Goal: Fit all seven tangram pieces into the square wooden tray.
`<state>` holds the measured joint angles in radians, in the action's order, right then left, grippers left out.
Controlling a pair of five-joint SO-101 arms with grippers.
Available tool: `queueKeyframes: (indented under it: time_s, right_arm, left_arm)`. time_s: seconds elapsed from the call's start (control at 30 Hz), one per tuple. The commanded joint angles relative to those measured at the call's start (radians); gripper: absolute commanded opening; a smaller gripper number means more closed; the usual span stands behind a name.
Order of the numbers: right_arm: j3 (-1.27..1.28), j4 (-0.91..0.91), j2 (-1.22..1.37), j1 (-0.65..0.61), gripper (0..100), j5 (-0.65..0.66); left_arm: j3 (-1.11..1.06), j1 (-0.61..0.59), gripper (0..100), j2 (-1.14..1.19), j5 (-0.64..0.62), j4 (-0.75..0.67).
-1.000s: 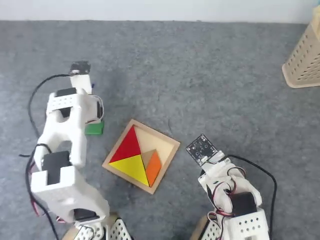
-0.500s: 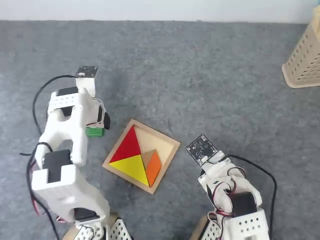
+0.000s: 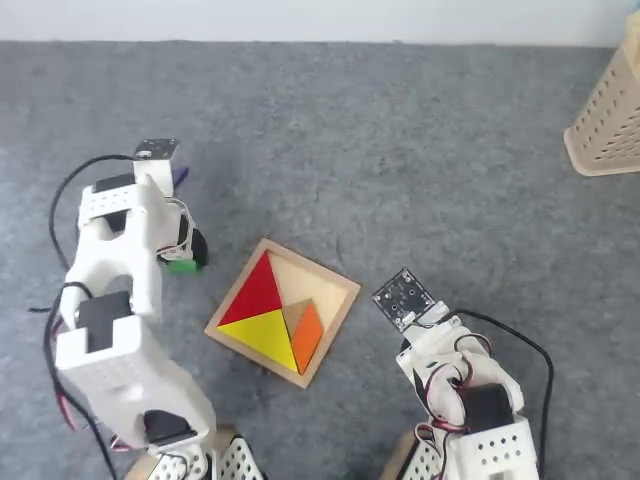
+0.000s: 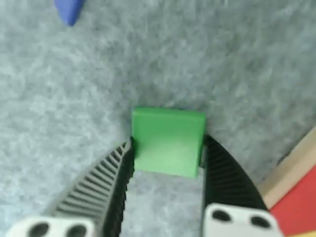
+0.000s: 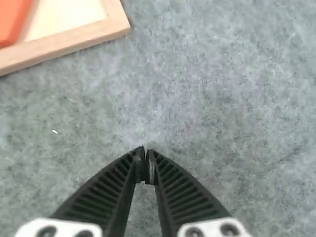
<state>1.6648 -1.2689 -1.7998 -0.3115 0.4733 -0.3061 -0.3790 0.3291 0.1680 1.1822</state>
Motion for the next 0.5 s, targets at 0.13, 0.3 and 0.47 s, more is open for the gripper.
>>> queueKeyframes:
  time_s: [0.13, 0.3, 0.47]
  right_arm:
    - [0.018, -0.005, -0.015, 0.001, 0.8, -0.006]
    - [0.018, -0.005, -0.015, 0.001, 0.8, -0.006]
    - [0.018, -0.005, -0.015, 0.001, 0.8, -0.006]
  left_arm:
    - [0.025, 0.008, 13, 0.040, 0.035, 0.025]
    - [0.004, 0.072, 8, 0.011, 0.038, 0.037]
    - [-0.050, 0.135, 7, -0.186, 0.034, 0.094]
